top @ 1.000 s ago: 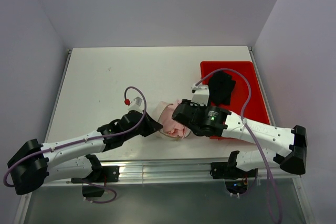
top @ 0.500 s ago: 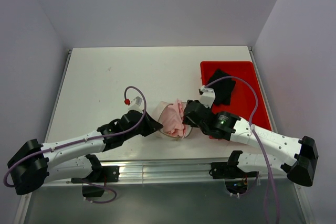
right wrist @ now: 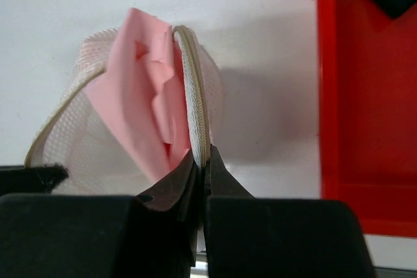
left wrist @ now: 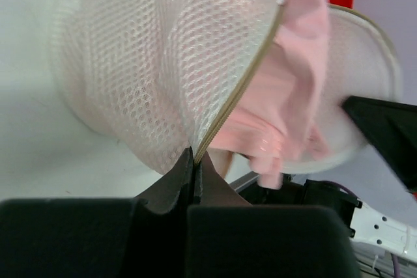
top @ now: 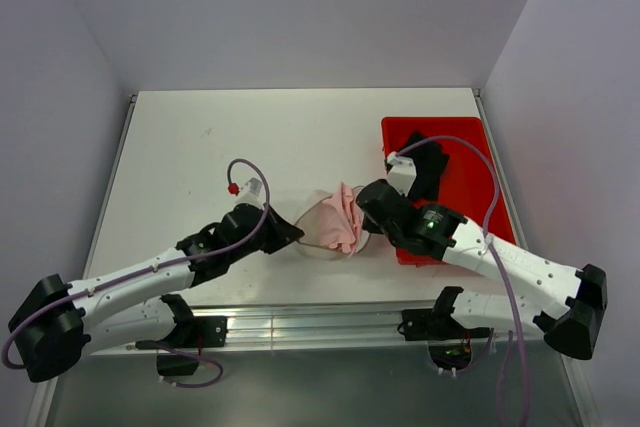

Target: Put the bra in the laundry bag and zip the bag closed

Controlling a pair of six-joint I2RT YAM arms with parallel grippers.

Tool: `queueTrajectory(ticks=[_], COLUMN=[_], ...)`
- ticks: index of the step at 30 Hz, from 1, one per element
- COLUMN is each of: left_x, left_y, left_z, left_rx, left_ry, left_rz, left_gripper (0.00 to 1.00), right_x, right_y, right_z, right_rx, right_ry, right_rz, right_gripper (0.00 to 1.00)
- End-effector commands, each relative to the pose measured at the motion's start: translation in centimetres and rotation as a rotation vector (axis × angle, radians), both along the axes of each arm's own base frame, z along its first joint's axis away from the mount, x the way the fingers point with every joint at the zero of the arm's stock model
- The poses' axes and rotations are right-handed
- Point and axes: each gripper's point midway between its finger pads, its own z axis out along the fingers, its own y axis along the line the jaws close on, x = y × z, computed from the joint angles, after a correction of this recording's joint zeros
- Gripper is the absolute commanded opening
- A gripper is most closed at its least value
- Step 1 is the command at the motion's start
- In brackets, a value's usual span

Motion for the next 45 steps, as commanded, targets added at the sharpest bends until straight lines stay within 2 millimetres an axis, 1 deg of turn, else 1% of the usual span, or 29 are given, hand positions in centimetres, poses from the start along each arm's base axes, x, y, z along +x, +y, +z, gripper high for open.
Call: queueTrajectory(ticks=[1, 2, 3, 4, 5, 6, 7, 8, 9, 10, 12, 13, 14, 15, 17, 19, 20, 24, 26, 27, 28, 31, 32, 37, 39, 40, 42, 43, 45], left_x=[1.2, 1.4, 1.7, 1.9, 2.1, 2.2, 2.5, 2.9, 3.3, 3.8, 4.3, 4.6, 4.7, 5.0, 5.2, 4.8, 4.8, 4.2, 3.8, 3.1, 3.1, 2.1, 1.7, 1.3, 1.2, 1.2, 1.1, 0.9, 0.9], left_y=[0.6, 0.7, 0.8, 0.6, 0.5, 0.2, -0.1, -0.2, -0.1, -0.4, -0.9, -1.6, -2.0, -2.4, -2.2, -3.5, -3.6, -3.7, -3.7, -3.4, -3.7, -4.0, -4.0, -4.0, -4.1, -4.2, -4.3, -4.3, -4.2], left_z=[3.1, 3.2, 3.4, 4.1, 4.6, 4.8, 5.8, 5.9, 6.3, 7.7, 8.4, 9.9, 10.4, 11.2, 10.5, 11.1, 10.8, 8.7, 8.1, 6.6, 7.0, 5.7, 4.8, 2.4, 1.9, 1.8, 1.4, 1.2, 0.9], left_rx=[-0.015, -0.007, 0.002, 0.011, 0.009, 0.008, 0.001, 0.014, 0.026, 0.021, 0.012, -0.004, -0.002, 0.006, 0.040, 0.004, 0.021, 0.041, 0.031, 0.033, -0.008, -0.050, -0.044, -0.030, -0.041, -0.045, -0.053, -0.056, -0.055], left_ry=[-0.065, -0.064, -0.068, -0.080, -0.090, -0.093, -0.111, -0.113, -0.122, -0.153, -0.155, -0.188, -0.197, -0.200, -0.187, -0.202, -0.193, -0.159, -0.146, -0.122, -0.133, -0.121, -0.104, -0.077, -0.077, -0.075, -0.071, -0.068, -0.064], left_rz=[0.002, -0.002, 0.002, -0.001, -0.006, -0.010, -0.014, -0.011, 0.003, 0.000, -0.019, -0.042, -0.059, -0.063, -0.064, -0.111, -0.107, -0.130, -0.132, -0.145, -0.144, -0.176, -0.195, -0.210, -0.215, -0.218, -0.220, -0.225, -0.226], left_gripper=[0.00, 0.00, 0.00, 0.00, 0.00, 0.00, 0.00, 0.00, 0.00, 0.00, 0.00, 0.00, 0.00, 0.00, 0.00, 0.00, 0.00, 0.00, 0.00, 0.00, 0.00, 0.00, 0.00, 0.00, 0.00, 0.00, 0.00, 0.00, 0.00], right_x=[1.4, 1.7, 1.7, 1.6, 1.6, 1.5, 1.0, 0.9, 0.8, 0.8, 0.4, 0.0, -0.3, -0.3, 0.1, -0.3, -0.2, 1.0, 1.2, 1.3, 1.4, 2.1, 2.2, 3.0, 3.4, 3.3, 3.7, 3.6, 3.8], right_y=[-2.6, -2.6, -2.9, -2.7, -2.3, -1.8, -0.7, 0.2, 0.1, 0.1, 1.2, 2.1, 2.5, 2.0, 0.7, 1.8, 2.1, -0.2, 0.5, 0.1, 0.2, 1.3, 1.9, 4.9, 6.1, 6.9, 8.4, 8.9, 10.0], right_z=[6.9, 7.6, 9.4, 10.2, 10.6, 11.9, 12.2, 12.1, 12.6, 12.5, 12.2, 12.0, 12.0, 11.7, 11.6, 12.0, 12.1, 12.7, 12.0, 12.2, 11.9, 9.4, 8.8, 6.1, 5.7, 5.2, 5.3, 5.3, 5.7], right_rx=[-0.097, -0.134, -0.149, -0.175, -0.197, -0.184, -0.196, -0.212, -0.236, -0.253, -0.275, -0.258, -0.244, -0.249, -0.287, -0.247, -0.241, -0.336, -0.377, -0.404, -0.433, -0.525, -0.518, -0.500, -0.472, -0.459, -0.405, -0.388, -0.343], right_ry=[-0.125, -0.127, -0.144, -0.157, -0.152, -0.165, -0.170, -0.168, -0.177, -0.170, -0.170, -0.167, -0.165, -0.156, -0.155, -0.153, -0.160, -0.152, -0.127, -0.121, -0.111, -0.061, -0.059, -0.019, -0.021, -0.003, -0.012, -0.010, -0.015], right_rz=[-0.030, -0.027, -0.029, -0.008, 0.003, 0.024, 0.084, 0.113, 0.114, 0.103, 0.146, 0.179, 0.194, 0.166, 0.115, 0.176, 0.185, 0.083, 0.100, 0.071, 0.062, 0.054, 0.055, 0.096, 0.100, 0.118, 0.146, 0.158, 0.175], right_gripper=[0.00, 0.00, 0.00, 0.00, 0.00, 0.00, 0.00, 0.00, 0.00, 0.00, 0.00, 0.00, 0.00, 0.00, 0.00, 0.00, 0.00, 0.00, 0.00, 0.00, 0.00, 0.00, 0.00, 0.00, 0.06, 0.14, 0.24, 0.34, 0.42])
